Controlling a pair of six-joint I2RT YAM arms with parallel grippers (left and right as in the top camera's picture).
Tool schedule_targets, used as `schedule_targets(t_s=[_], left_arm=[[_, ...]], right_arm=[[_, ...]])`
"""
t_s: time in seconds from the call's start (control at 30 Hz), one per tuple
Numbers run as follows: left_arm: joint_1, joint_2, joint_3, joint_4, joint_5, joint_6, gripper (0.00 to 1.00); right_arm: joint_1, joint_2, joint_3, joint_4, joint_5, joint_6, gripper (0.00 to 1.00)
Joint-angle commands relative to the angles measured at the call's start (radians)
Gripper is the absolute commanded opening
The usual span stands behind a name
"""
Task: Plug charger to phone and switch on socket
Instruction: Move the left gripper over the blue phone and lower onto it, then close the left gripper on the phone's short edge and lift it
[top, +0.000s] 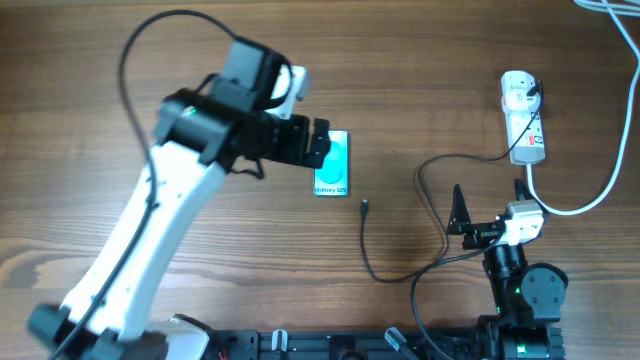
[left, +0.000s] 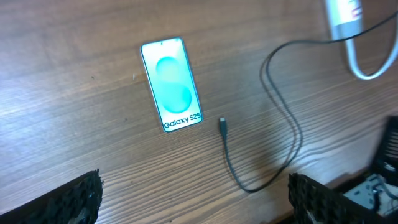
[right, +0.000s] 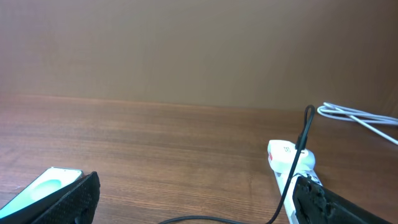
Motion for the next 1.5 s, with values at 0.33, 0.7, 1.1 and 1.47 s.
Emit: schedule_targets(t_s=[0.33,0.7,1.1,1.47], left_arm=[[-0.108,0.331,0.013,0.032,-0.035,-0.319,1.00],[-0.129,0.594,0.013,0.177,-0.159,-0.411,1.00],[-0.136,0.614,0.012,0.315,-0.237,-0.312,1.00],[-0.151,0.708,0.012,0.314,-0.244,-0.313,1.00]], right_arm=[[-0.003,-0.005,-0.002,0.004,0.006,0.006,1.00],[-0.003,-0.005,-0.002,0.004,0.006,0.005,1.00],[-0.003,-0.005,-0.002,0.004,0.006,0.006,1.00],[-0.003,-0.005,-0.002,0.004,0.006,0.005,1.00]])
